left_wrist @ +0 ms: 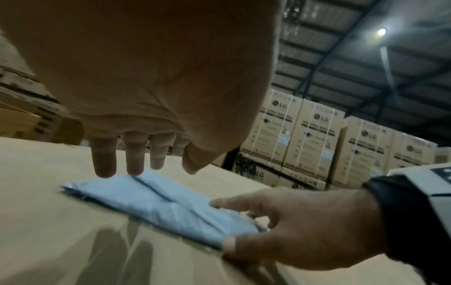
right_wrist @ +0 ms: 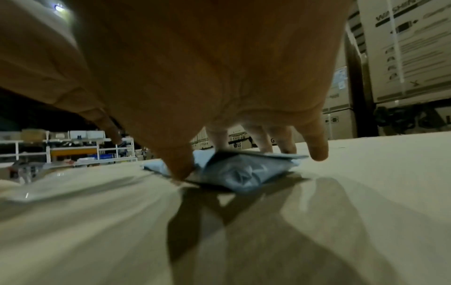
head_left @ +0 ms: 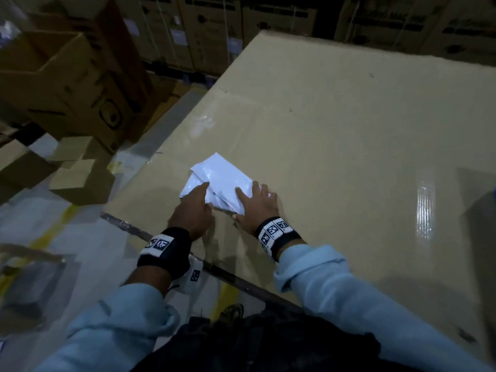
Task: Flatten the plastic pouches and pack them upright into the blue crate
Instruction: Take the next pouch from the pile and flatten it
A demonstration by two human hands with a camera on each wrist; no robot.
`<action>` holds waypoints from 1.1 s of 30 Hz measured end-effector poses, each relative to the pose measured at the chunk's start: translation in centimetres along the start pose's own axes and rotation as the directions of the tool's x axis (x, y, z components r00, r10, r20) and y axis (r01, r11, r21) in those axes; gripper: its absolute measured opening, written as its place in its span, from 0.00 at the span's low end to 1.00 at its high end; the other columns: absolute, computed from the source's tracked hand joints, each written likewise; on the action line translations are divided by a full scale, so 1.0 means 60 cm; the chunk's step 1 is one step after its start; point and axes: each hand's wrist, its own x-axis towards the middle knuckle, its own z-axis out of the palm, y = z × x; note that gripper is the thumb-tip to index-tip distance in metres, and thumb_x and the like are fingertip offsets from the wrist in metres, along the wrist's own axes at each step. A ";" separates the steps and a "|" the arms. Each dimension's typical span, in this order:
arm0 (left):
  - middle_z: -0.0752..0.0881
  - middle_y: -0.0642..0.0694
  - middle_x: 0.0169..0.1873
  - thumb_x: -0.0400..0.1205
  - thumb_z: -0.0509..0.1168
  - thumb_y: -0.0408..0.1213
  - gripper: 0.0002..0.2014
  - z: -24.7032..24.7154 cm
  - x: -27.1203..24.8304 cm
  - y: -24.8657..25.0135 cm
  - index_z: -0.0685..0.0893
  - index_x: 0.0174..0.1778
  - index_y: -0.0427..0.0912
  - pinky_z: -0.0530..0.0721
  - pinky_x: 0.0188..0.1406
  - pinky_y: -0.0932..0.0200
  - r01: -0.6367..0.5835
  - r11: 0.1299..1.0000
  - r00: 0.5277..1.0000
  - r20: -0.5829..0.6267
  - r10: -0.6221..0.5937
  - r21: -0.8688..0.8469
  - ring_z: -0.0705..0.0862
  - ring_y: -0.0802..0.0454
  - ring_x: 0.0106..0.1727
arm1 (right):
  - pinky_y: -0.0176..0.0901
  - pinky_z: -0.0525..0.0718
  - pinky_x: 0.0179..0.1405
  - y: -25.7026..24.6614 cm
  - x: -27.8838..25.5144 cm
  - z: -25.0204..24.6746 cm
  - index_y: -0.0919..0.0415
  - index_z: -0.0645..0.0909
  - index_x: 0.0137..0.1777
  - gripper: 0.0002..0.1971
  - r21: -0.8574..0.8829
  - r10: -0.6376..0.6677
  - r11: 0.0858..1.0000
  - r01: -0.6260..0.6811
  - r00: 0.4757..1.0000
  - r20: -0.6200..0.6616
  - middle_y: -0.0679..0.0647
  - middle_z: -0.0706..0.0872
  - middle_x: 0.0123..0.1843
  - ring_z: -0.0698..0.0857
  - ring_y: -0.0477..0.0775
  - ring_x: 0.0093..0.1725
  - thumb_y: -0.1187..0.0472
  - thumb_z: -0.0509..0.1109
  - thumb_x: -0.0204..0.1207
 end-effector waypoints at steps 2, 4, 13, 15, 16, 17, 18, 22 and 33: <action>0.79 0.43 0.73 0.80 0.59 0.34 0.45 0.001 0.020 -0.014 0.41 0.86 0.67 0.82 0.68 0.40 0.018 1.000 0.997 0.072 -0.018 0.008 0.83 0.38 0.64 | 0.68 0.70 0.71 -0.009 0.000 0.016 0.46 0.62 0.84 0.34 -0.034 0.012 0.999 -0.013 1.000 -0.026 0.69 0.65 0.83 0.68 0.75 0.77 0.50 0.67 0.79; 0.83 0.41 0.62 0.79 0.60 0.35 0.51 0.011 0.036 -0.035 0.28 0.83 0.69 0.87 0.56 0.35 0.001 0.998 0.995 0.104 -0.007 0.061 0.85 0.38 0.50 | 0.70 0.74 0.67 -0.011 -0.008 0.031 0.49 0.68 0.83 0.33 -0.069 0.010 0.998 -0.012 1.000 -0.025 0.71 0.70 0.80 0.73 0.77 0.74 0.54 0.70 0.77; 0.80 0.40 0.70 0.82 0.59 0.35 0.44 0.019 0.042 -0.054 0.41 0.91 0.47 0.80 0.63 0.41 -0.101 0.941 0.992 0.101 0.071 0.323 0.81 0.34 0.64 | 0.65 0.80 0.62 0.060 -0.116 0.046 0.53 0.72 0.80 0.34 -0.033 0.198 0.979 -0.202 0.975 -0.102 0.69 0.69 0.82 0.73 0.71 0.76 0.69 0.64 0.72; 0.74 0.41 0.77 0.82 0.59 0.34 0.43 0.018 0.045 -0.040 0.43 0.91 0.46 0.78 0.68 0.40 -0.097 0.948 0.992 0.105 0.068 0.302 0.78 0.34 0.71 | 0.65 0.79 0.61 0.097 -0.151 0.056 0.53 0.76 0.76 0.35 -0.048 0.230 0.970 -0.238 0.966 -0.121 0.69 0.73 0.79 0.77 0.71 0.72 0.71 0.70 0.66; 0.68 0.41 0.83 0.83 0.59 0.33 0.42 0.024 0.046 -0.034 0.44 0.91 0.46 0.77 0.71 0.40 -0.125 0.949 0.991 0.086 0.104 0.290 0.75 0.35 0.75 | 0.66 0.79 0.61 0.115 -0.169 0.062 0.53 0.77 0.76 0.35 -0.058 0.240 0.967 -0.249 0.961 -0.135 0.69 0.74 0.78 0.78 0.72 0.71 0.71 0.72 0.65; 0.61 0.41 0.86 0.84 0.59 0.33 0.40 0.034 0.045 -0.026 0.47 0.91 0.45 0.76 0.72 0.40 -0.183 0.939 0.983 0.063 0.172 0.291 0.72 0.35 0.79 | 0.67 0.78 0.62 0.132 -0.188 0.065 0.53 0.79 0.75 0.36 -0.063 0.243 0.965 -0.255 0.957 -0.156 0.70 0.75 0.77 0.78 0.72 0.71 0.71 0.73 0.64; 0.56 0.40 0.88 0.85 0.59 0.34 0.38 0.047 0.042 -0.016 0.50 0.91 0.44 0.75 0.73 0.41 -0.272 0.915 0.961 0.044 0.272 0.297 0.69 0.36 0.81 | 0.69 0.77 0.63 0.148 -0.207 0.066 0.52 0.80 0.74 0.37 -0.065 0.244 0.964 -0.259 0.954 -0.176 0.70 0.76 0.76 0.79 0.72 0.70 0.72 0.74 0.62; 0.54 0.37 0.89 0.85 0.59 0.35 0.33 0.112 0.025 0.059 0.59 0.89 0.41 0.69 0.78 0.42 -0.655 0.714 0.750 0.097 0.654 0.246 0.62 0.36 0.86 | 0.76 0.67 0.75 0.201 -0.270 0.060 0.50 0.79 0.77 0.42 -0.135 0.213 0.960 -0.244 0.955 -0.209 0.70 0.75 0.79 0.76 0.73 0.73 0.71 0.73 0.57; 0.62 0.39 0.88 0.87 0.40 0.51 0.33 0.287 -0.012 0.181 0.69 0.85 0.42 0.71 0.76 0.35 -0.854 0.445 0.518 0.527 0.674 0.270 0.64 0.36 0.86 | 0.73 0.70 0.75 0.300 -0.383 0.036 0.59 0.82 0.71 0.31 -0.022 0.373 0.925 -0.379 0.918 -0.133 0.71 0.76 0.77 0.74 0.76 0.75 0.55 0.61 0.66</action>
